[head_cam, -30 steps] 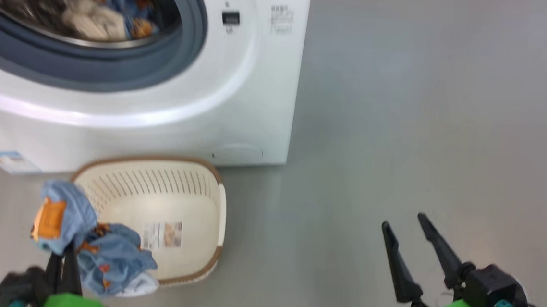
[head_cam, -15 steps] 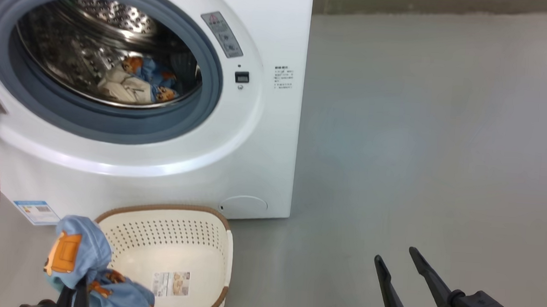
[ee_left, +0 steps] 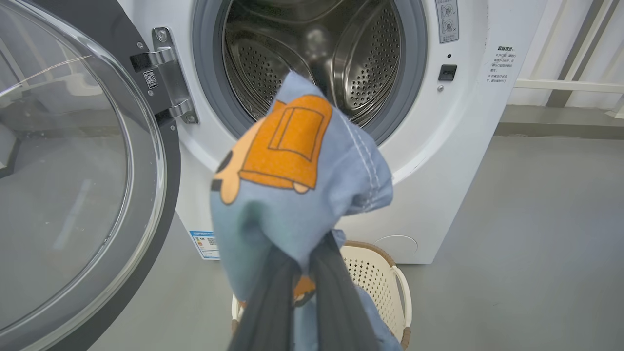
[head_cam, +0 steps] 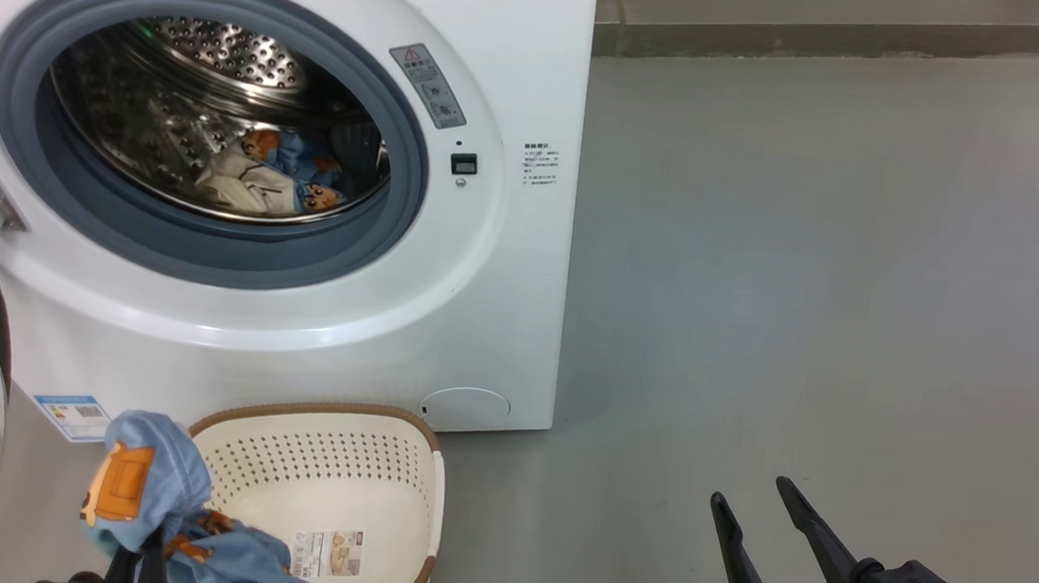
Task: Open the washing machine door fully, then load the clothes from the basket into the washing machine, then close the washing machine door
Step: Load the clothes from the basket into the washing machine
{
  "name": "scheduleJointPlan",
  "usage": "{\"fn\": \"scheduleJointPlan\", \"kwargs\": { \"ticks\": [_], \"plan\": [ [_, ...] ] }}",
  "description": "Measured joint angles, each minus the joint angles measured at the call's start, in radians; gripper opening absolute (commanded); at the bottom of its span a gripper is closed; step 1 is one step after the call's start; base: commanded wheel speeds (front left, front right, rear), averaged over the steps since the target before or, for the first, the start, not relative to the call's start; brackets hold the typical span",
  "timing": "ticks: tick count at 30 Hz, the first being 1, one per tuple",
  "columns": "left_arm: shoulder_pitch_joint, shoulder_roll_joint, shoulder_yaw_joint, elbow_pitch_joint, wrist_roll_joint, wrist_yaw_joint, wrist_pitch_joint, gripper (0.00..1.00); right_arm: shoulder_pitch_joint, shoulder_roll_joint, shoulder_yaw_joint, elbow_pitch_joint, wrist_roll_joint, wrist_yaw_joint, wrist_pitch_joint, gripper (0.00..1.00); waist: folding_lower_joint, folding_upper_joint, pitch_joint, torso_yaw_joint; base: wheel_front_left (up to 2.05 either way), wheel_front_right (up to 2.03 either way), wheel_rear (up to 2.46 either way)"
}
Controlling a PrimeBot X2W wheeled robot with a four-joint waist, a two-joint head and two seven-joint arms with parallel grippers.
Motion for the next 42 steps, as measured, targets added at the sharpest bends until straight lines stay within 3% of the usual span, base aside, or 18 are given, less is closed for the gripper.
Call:
{"fn": "scheduleJointPlan", "kwargs": {
  "ticks": [21, 30, 42],
  "plan": [
    [-0.035, -0.004, -0.009, 0.03, -0.025, -0.004, -0.002, 0.0, 0.0, 0.001, 0.002, -0.007, 0.005, 0.0, 0.0, 1.0, 0.0, 0.0, 0.033, -0.003, 0.0, 0.0, 0.0],
    [-0.221, -0.018, -0.001, 0.183, -0.074, -0.064, -0.017, 0.0, -0.033, 0.001, 0.012, -0.019, 0.006, 0.0, -0.002, 1.0, 0.0, 0.0, 0.108, -0.026, 0.0, 0.0, 0.0],
    [-0.616, 0.003, 0.045, 0.451, -0.142, -0.152, 0.015, 0.0, -0.137, 0.001, 0.028, -0.023, 0.013, 0.0, -0.028, 1.0, 0.0, 0.0, 0.261, -0.059, 0.0, 0.0, 0.0]
  ]
}}
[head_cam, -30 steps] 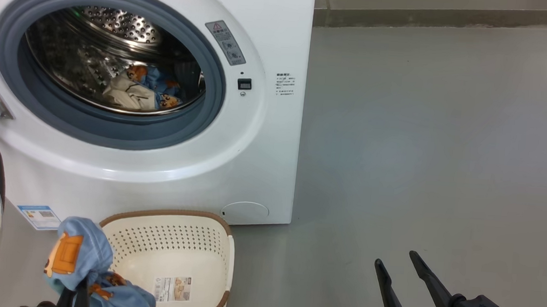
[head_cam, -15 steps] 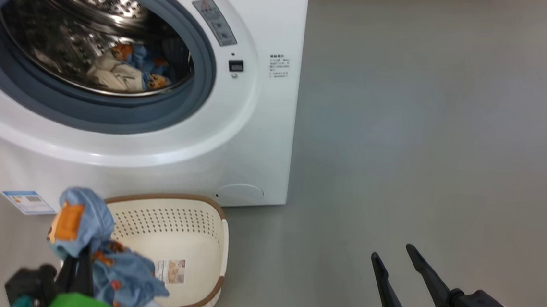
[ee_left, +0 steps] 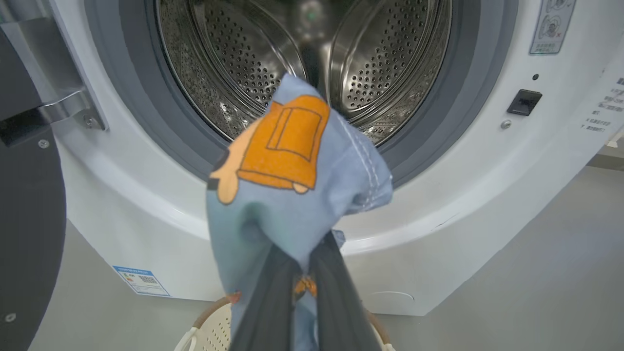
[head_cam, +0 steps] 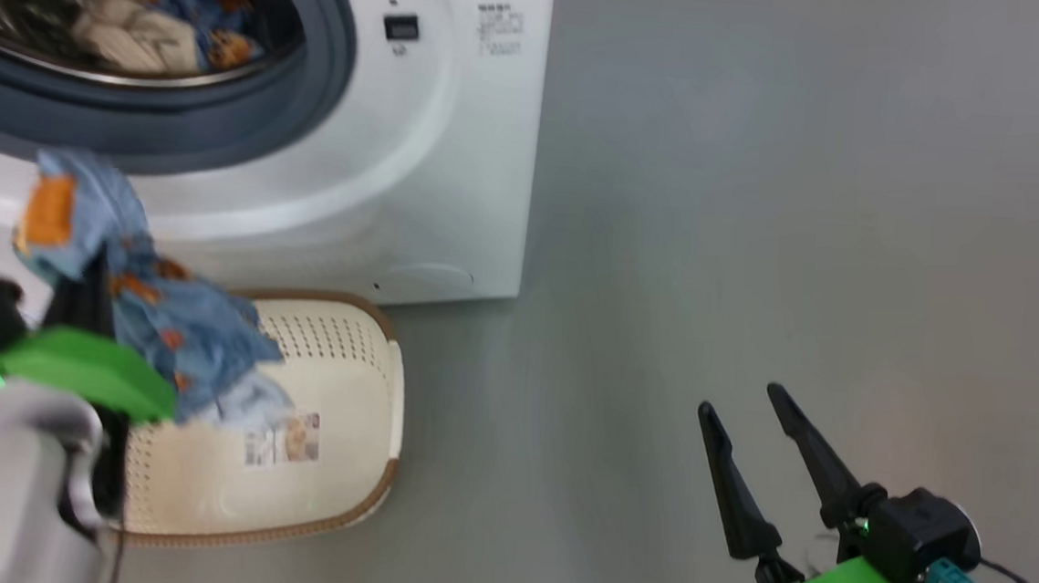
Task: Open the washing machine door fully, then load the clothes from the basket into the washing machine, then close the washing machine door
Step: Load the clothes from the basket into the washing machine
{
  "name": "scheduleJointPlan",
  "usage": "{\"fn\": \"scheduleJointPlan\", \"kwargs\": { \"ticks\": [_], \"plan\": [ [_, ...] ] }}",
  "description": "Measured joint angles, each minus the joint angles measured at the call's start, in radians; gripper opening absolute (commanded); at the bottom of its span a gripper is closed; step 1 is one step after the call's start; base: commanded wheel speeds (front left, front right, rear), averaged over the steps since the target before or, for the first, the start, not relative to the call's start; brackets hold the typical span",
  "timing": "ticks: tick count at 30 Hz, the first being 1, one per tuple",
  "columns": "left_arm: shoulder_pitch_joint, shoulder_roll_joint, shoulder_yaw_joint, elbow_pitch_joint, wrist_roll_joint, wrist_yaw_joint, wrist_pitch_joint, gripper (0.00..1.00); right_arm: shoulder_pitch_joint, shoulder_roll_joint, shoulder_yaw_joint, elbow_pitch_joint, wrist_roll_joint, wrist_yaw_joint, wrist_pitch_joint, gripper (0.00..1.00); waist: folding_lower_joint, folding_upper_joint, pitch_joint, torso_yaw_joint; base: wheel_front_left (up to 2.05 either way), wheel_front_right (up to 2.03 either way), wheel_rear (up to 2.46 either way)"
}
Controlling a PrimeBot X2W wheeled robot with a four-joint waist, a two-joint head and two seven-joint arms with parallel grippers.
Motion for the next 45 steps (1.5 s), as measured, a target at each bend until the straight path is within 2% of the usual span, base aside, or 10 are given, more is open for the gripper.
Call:
{"fn": "scheduleJointPlan", "kwargs": {
  "ticks": [7, 13, 18, 24, 30, 35, 39, 45],
  "plan": [
    [-0.224, 0.06, 0.015, 0.129, -0.036, -0.049, 0.105, 0.0, -0.061, -0.001, 0.008, 0.018, 0.012, 0.0, -0.035, 1.0, -0.0001, 0.0, 0.102, -0.034, 0.0, 0.0, 0.0],
    [-0.388, 0.127, 0.018, 0.192, -0.049, -0.087, 0.236, 0.0, -0.11, -0.001, 0.028, 0.044, 0.036, 0.0, -0.061, 1.0, 0.0, 0.0, 0.184, -0.074, 0.0, 0.0, 0.0],
    [-0.477, 0.171, 0.022, 0.208, -0.053, -0.095, 0.312, 0.0, -0.141, -0.001, 0.041, 0.059, 0.054, 0.0, -0.07, 1.0, 0.0, 0.0, 0.235, -0.104, 0.0, 0.0, 0.0],
    [-0.592, 0.262, 0.024, 0.209, -0.049, -0.095, 0.414, 0.0, -0.175, -0.001, 0.065, 0.08, 0.064, 0.0, -0.079, 1.0, 0.0, 0.0, 0.3, -0.152, 0.0, 0.0, 0.0],
    [-0.678, 0.325, 0.03, 0.201, -0.037, -0.094, 0.459, 0.0, -0.208, -0.001, 0.09, 0.092, 0.081, 0.0, -0.08, 1.0, 0.0, 0.0, 0.355, -0.204, 0.0, 0.0, 0.0],
    [-0.743, 0.372, 0.055, 0.195, -0.014, -0.081, 0.384, 0.0, -0.228, -0.001, 0.109, 0.086, 0.117, 0.0, -0.08, 1.0, 0.0, 0.0, 0.396, -0.245, 0.0, 0.0, 0.0],
    [-0.803, 0.398, 0.074, 0.196, 0.017, -0.078, 0.222, 0.0, -0.246, -0.001, 0.113, 0.081, 0.125, 0.0, -0.08, 1.0, 0.0, 0.0, 0.429, -0.273, 0.0, 0.0, 0.0],
    [-0.904, 0.4, 0.076, 0.234, 0.052, -0.095, 0.004, 0.0, -0.253, 0.0, 0.116, 0.077, 0.132, 0.0, -0.08, 1.0, 0.0, 0.0, 0.476, -0.298, 0.0, 0.0, 0.0]
  ]
}}
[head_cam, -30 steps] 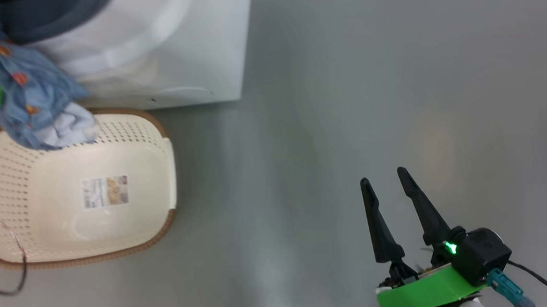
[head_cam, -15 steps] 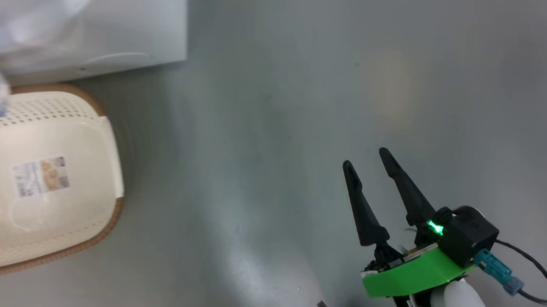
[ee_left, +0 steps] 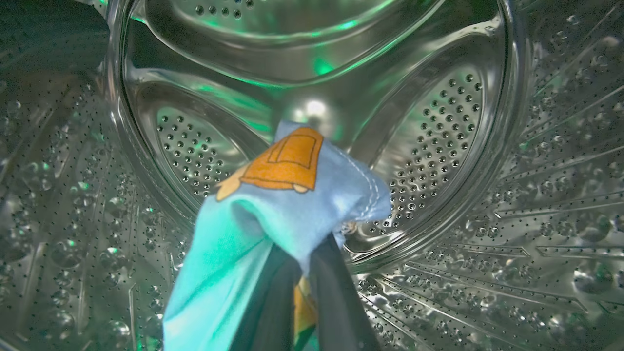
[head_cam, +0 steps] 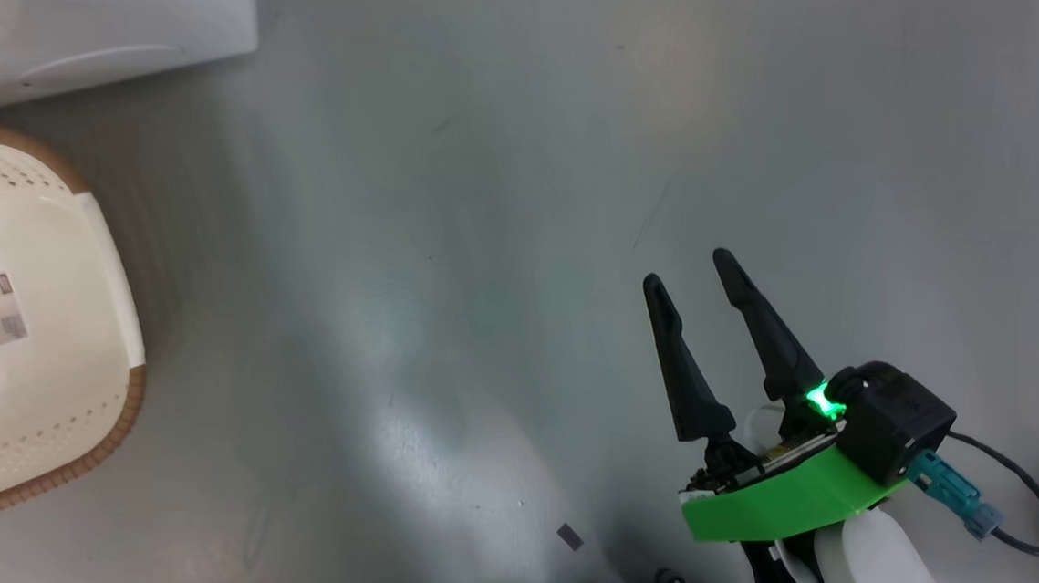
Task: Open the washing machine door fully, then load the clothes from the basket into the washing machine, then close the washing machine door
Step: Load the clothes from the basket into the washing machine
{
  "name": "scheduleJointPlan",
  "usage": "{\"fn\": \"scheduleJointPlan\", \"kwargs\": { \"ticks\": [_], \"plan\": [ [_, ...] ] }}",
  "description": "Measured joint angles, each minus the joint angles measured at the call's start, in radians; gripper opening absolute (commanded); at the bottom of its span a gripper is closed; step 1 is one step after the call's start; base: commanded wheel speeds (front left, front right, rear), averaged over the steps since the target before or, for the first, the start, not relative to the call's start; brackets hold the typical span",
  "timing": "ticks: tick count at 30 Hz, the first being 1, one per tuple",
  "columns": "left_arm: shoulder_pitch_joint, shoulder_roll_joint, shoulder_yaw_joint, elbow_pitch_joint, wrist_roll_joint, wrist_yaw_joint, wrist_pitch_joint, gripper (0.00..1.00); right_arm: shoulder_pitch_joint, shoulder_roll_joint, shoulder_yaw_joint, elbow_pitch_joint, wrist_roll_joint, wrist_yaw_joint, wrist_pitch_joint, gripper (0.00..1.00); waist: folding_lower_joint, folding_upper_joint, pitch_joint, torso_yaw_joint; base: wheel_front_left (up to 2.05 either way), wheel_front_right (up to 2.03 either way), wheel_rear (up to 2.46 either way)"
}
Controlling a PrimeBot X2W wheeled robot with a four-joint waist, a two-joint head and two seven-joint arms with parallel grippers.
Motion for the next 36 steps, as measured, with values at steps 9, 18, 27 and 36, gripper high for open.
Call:
{"fn": "scheduleJointPlan", "kwargs": {
  "ticks": [9, 18, 27, 36],
  "plan": [
    [-0.046, -0.022, -0.026, 0.185, 0.003, -0.019, -0.01, 1.0, -0.018, 0.0, 0.004, -0.003, 0.0, 0.0, 0.0, 1.0, 0.0, 0.0, 0.024, -0.003, 0.0, 0.0, 0.0],
    [-0.088, -0.032, -0.049, 0.253, 0.003, -0.052, -0.038, 1.0, -0.031, 0.0, -0.005, -0.002, 0.0, 0.0, 0.0, 1.0, 0.0, 0.0, 0.021, 0.019, 0.0, 0.0, 0.0],
    [-0.051, -0.076, -0.067, 0.285, 0.002, -0.052, -0.089, 1.0, -0.03, 0.0, -0.026, 0.0, -0.008, 0.0, 0.0, 1.0, 0.0, 0.0, -0.012, 0.063, 0.0, 0.0, 0.0],
    [0.176, -0.134, -0.036, 0.192, -0.037, -0.034, -0.149, 1.0, -0.025, -0.001, -0.059, 0.01, -0.039, 0.0, 0.0, 1.0, 0.0, 0.0, -0.076, 0.128, 0.0, 0.0, 0.0]
  ]
}}
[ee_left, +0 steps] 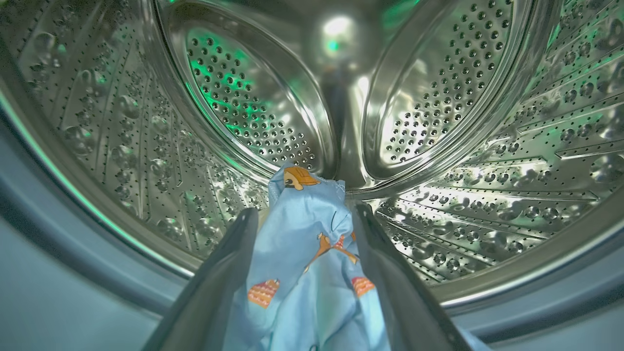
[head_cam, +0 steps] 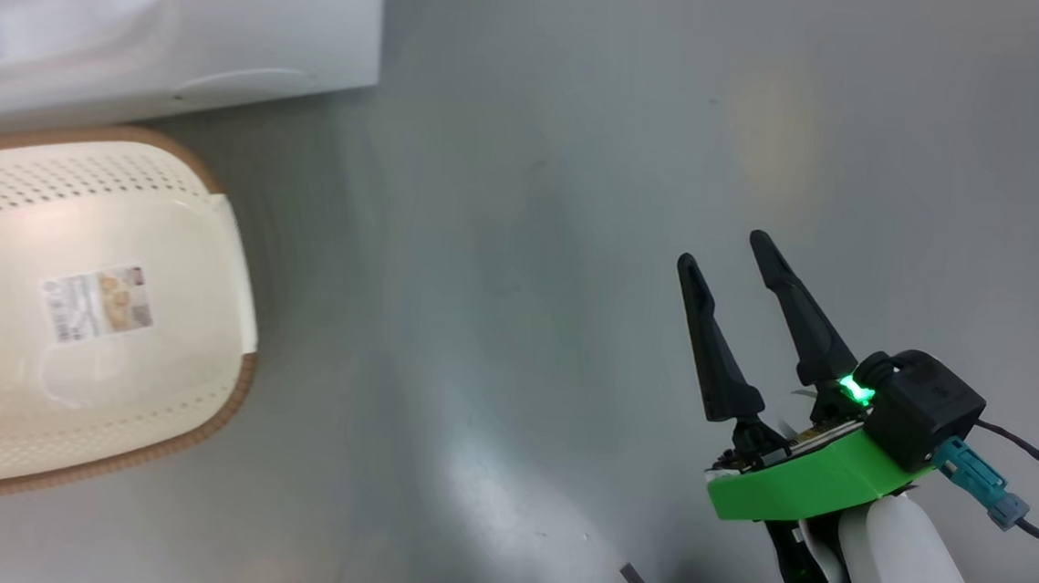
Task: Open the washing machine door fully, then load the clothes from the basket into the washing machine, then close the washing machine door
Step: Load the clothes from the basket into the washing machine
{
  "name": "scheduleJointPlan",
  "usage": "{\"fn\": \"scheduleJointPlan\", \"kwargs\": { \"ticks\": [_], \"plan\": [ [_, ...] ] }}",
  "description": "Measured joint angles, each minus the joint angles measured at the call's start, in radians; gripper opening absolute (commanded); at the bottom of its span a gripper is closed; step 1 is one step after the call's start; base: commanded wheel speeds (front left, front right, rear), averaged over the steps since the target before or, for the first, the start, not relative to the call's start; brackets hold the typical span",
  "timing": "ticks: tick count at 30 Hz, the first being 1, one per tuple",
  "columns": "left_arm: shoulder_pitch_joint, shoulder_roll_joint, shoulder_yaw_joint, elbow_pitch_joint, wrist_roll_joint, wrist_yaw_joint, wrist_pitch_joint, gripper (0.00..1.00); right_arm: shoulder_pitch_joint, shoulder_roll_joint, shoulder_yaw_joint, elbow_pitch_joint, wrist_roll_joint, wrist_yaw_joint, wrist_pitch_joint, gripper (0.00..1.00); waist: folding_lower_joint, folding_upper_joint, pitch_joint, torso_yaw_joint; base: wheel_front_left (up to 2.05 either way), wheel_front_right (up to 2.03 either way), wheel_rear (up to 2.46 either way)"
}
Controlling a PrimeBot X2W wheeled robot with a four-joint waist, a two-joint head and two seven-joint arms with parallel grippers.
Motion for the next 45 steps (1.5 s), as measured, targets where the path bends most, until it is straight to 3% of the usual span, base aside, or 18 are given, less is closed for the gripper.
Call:
{"fn": "scheduleJointPlan", "kwargs": {
  "ticks": [4, 13, 19, 30, 45],
  "plan": [
    [0.142, -0.028, 0.024, -0.137, -0.005, 0.019, -0.007, 1.0, 0.015, -0.001, -0.02, 0.003, -0.029, 0.0, 0.0, 1.0, 0.0, 0.0, -0.032, 0.029, 0.0, 0.0, 0.0],
    [0.581, -0.116, 0.079, -0.568, 0.027, 0.125, -0.009, 1.0, 0.06, -0.009, -0.056, 0.008, -0.042, 0.0, 0.0, 1.0, 0.0, 0.0, -0.115, 0.093, 0.0, 0.0, 0.0],
    [0.829, -0.172, 0.071, -0.767, 0.058, 0.188, -0.009, 1.0, 0.1, -0.014, -0.07, 0.017, -0.054, 0.0, 0.0, 1.0, 0.0, 0.0, -0.179, 0.128, 0.0, 0.0, 0.0],
    [1.058, -0.223, 0.011, -0.895, 0.076, 0.246, 0.006, 1.0, 0.167, -0.018, -0.088, 0.016, -0.081, 0.0, 0.017, 1.0, 0.0, 0.0, -0.297, 0.172, 0.0, 0.0, 0.0],
    [1.207, -0.261, -0.059, -0.905, 0.076, 0.264, 0.03, 1.0, 0.249, -0.016, -0.09, -0.018, -0.095, 0.0, 0.055, 1.0, 0.0, 0.0, -0.429, 0.191, 0.0, 0.0, 0.0]
  ]
}}
